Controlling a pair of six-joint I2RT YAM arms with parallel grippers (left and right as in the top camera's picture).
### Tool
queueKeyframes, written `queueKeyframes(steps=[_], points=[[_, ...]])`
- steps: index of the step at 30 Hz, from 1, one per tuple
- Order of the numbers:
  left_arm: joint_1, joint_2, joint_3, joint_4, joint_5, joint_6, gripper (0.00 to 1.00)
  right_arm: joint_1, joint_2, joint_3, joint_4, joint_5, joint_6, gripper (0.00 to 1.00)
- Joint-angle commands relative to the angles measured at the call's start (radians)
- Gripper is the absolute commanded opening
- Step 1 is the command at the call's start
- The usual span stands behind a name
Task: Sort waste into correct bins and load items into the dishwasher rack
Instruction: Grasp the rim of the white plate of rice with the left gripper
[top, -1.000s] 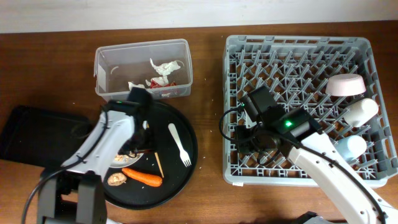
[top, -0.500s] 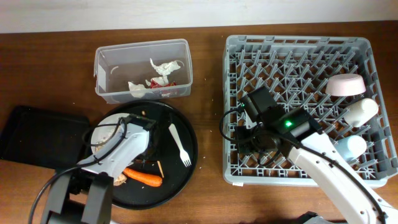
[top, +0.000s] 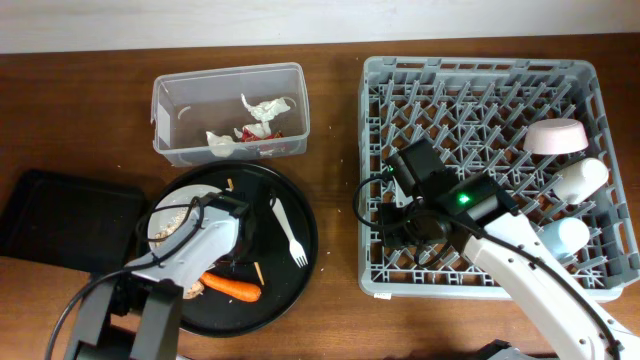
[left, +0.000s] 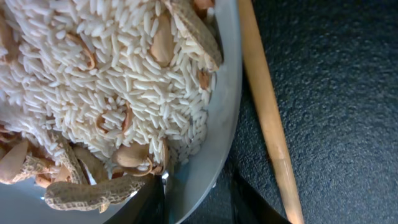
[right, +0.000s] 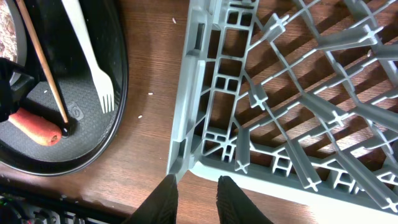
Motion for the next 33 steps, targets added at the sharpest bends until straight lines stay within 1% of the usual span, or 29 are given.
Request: queueKeyframes(steps=[1, 3, 4, 6, 7, 9, 10, 12, 13, 14, 18, 20, 24, 27, 31, 33], points=[[0.0, 0.013, -0.068, 0.058, 0.079, -0.006, 0.35, 0.002, 0.003, 0.008, -0.002, 0.012, 0.001, 0.26], [0.0, 0.013, -0.068, 0.067, 0.058, -0.006, 0.37, 0.002, 0.003, 0.008, -0.002, 0.012, 0.001, 0.26], [0.0, 0.013, -0.068, 0.074, 0.025, -0.006, 0.37, 0.002, 0.003, 0.008, -0.005, 0.012, 0.001, 0.26], [0.0, 0.013, -0.068, 0.077, -0.017, -0.007, 0.49, 0.002, 0.003, 0.008, -0.01, 0.012, 0.0, 0.26], [0.0, 0.013, -0.068, 0.077, -0.044, -0.006, 0.52, 0.002, 0.003, 0.008, -0.011, 0.012, 0.001, 0.27], [0.0, 0.013, -0.068, 0.077, -0.077, -0.006, 0.52, 0.002, 0.003, 0.008, -0.011, 0.012, 0.0, 0.26], [0.0, 0.013, -0.068, 0.077, -0.073, -0.007, 0.52, 0.002, 0.003, 0.008, -0.011, 0.013, 0.0, 0.26], [0.0, 0.013, -0.068, 0.075, 0.045, -0.006, 0.48, 0.002, 0.003, 0.008, -0.011, 0.013, 0.001, 0.26], [0.0, 0.013, -0.068, 0.069, 0.113, -0.006, 0.43, 0.002, 0.003, 0.008, -0.011, 0.013, 0.0, 0.26], [0.0, 0.013, -0.068, 0.063, 0.143, -0.006, 0.43, 0.002, 0.003, 0.008, -0.011, 0.013, 0.0, 0.26], [0.0, 0.013, -0.066, 0.031, 0.151, -0.006, 0.41, 0.002, 0.003, 0.008, -0.011, 0.013, 0.0, 0.26], [0.0, 0.013, -0.052, 0.008, 0.151, -0.006, 0.35, 0.002, 0.003, 0.008, -0.011, 0.013, 0.0, 0.26], [0.0, 0.011, 0.031, -0.083, 0.151, -0.006, 0.35, 0.0, 0.003, 0.008, -0.011, 0.013, 0.0, 0.27], [0.0, 0.01, 0.041, -0.143, 0.151, -0.006, 0.35, 0.0, 0.003, 0.008, -0.011, 0.013, 0.0, 0.27], [0.0, 0.01, 0.04, -0.141, 0.174, -0.007, 0.36, 0.0, 0.003, 0.008, -0.011, 0.013, 0.001, 0.27], [0.0, 0.011, 0.021, -0.106, 0.176, -0.006, 0.36, 0.0, 0.003, 0.008, -0.011, 0.013, 0.001, 0.27]])
